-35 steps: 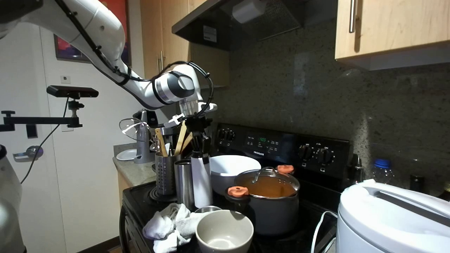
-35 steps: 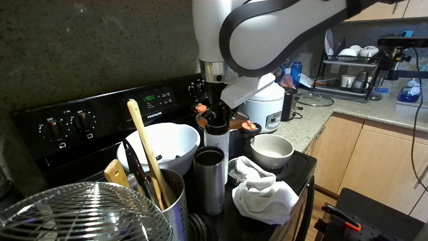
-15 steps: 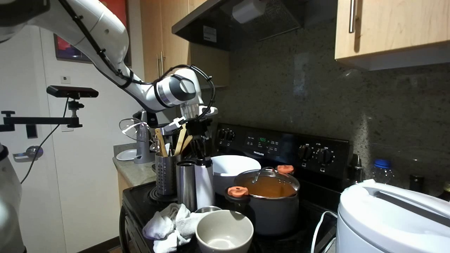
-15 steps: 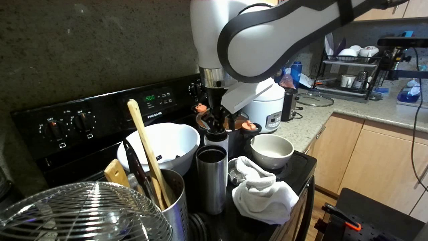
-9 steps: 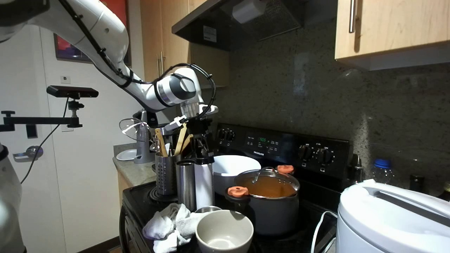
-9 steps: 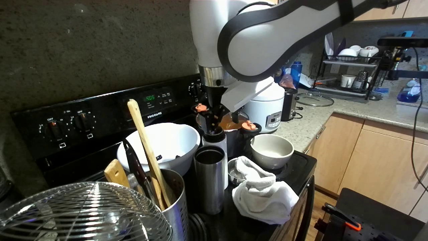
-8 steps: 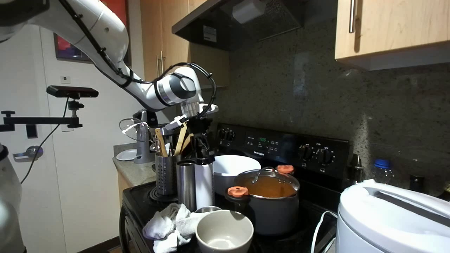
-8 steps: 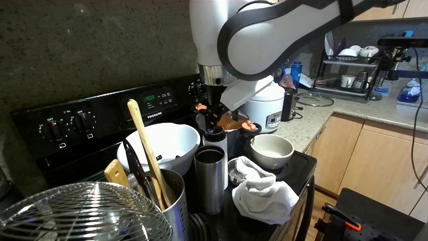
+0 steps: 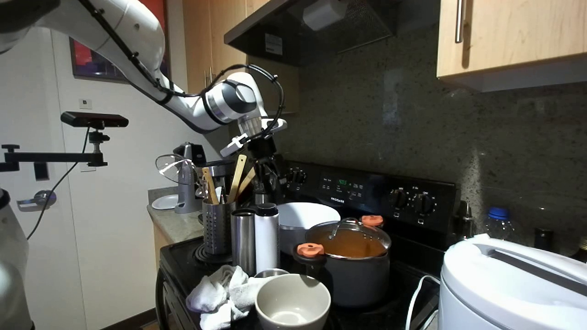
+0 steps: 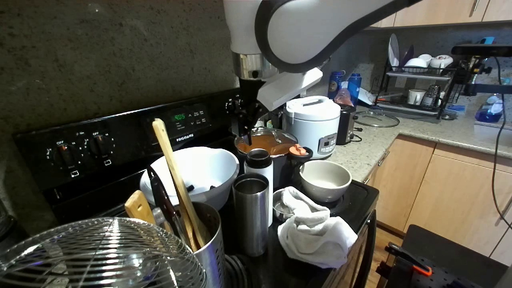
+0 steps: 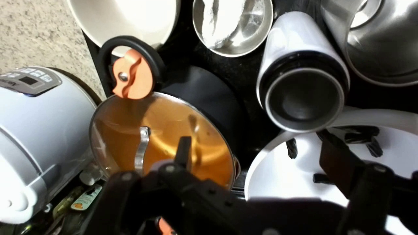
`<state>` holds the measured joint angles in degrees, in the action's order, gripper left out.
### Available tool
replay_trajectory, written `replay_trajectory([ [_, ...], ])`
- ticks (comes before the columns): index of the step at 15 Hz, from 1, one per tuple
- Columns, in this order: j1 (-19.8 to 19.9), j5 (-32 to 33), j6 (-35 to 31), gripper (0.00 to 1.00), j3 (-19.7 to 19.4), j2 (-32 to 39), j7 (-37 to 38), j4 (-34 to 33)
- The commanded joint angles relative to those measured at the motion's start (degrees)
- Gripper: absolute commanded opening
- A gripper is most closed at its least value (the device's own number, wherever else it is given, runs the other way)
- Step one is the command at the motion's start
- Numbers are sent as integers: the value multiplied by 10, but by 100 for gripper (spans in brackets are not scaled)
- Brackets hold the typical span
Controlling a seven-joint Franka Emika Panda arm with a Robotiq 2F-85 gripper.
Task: Put the white flask on the table
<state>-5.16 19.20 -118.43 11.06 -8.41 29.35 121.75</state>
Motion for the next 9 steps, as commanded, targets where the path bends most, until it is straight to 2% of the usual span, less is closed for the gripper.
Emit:
replay_trajectory([
  [1, -3, 0, 34, 100, 0, -17, -17, -38],
  [9, -15, -124, 134, 100, -13, -61, -157, -83],
])
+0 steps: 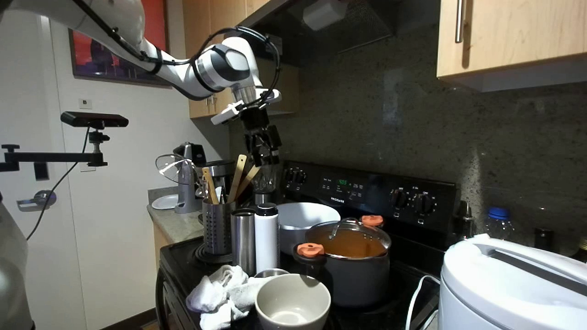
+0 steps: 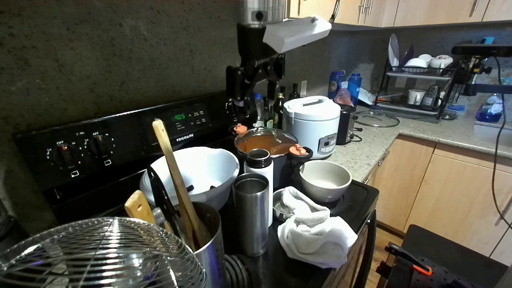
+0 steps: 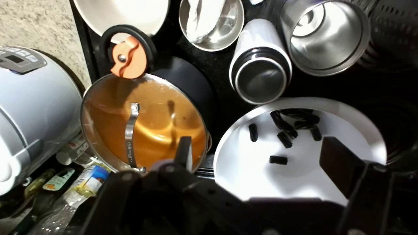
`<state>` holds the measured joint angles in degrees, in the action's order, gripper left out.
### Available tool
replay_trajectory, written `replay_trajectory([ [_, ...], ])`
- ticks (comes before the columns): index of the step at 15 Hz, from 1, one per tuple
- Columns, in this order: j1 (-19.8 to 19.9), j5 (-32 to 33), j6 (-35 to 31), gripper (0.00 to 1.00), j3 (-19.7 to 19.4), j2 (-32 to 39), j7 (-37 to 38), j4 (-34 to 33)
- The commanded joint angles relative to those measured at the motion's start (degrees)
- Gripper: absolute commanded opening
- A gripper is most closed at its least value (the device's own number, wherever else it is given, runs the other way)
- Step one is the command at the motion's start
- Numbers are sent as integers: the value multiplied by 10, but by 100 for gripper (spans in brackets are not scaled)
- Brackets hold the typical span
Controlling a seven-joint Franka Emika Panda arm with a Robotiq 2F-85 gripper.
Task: Put the white flask on the table
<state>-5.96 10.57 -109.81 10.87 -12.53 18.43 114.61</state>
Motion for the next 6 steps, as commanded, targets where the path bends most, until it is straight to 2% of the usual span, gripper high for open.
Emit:
replay_trajectory([
  [1, -4, -38, 62, 100, -11, -27, -50, -10],
  [2, -3, -39, 75, 100, -11, -35, -57, -8],
  [3, -1, -27, 48, 100, -5, -19, -36, -9],
  [6, 0, -28, 63, 100, -6, -30, -42, -9],
])
